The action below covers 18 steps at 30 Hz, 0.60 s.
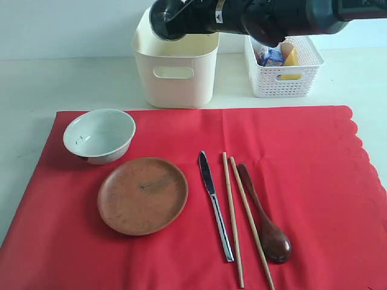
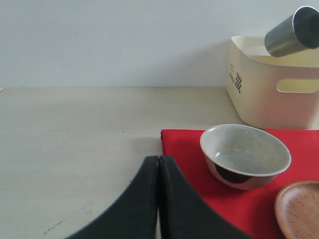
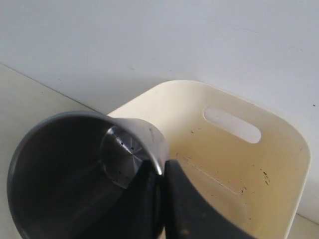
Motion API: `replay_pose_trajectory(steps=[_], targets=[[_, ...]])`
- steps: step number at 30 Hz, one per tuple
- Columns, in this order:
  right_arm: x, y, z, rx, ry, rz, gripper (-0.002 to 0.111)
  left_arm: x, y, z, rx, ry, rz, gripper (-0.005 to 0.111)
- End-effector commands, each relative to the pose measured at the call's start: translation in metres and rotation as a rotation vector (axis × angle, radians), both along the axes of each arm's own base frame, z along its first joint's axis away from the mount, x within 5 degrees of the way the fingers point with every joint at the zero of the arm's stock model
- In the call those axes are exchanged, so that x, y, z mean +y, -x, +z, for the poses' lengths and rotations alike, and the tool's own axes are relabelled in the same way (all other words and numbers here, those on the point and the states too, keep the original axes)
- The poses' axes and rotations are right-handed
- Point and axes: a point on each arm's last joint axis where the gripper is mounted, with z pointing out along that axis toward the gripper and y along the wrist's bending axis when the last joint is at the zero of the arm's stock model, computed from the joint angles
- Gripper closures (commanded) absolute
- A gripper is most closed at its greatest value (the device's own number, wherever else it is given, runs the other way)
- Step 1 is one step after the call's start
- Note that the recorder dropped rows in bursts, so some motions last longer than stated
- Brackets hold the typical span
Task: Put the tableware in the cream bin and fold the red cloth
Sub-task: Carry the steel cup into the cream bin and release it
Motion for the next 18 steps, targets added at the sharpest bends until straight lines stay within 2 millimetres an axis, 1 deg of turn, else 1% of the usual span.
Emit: replay_pose_trajectory(steps=[1,18], targets=[[-0.0005,-0.0018,0.0049,-0.024,-0.007,0.007,0.108,0.0002,0.0003,0.0006,-0.008,-0.001,0.002,0.106],[-0.0012,-0.0018,0.0040,-0.013,-0.004,-0.001,0.108,0.0002,0.0003,0.0006,-0.008,-0.001,0.002,0.106]])
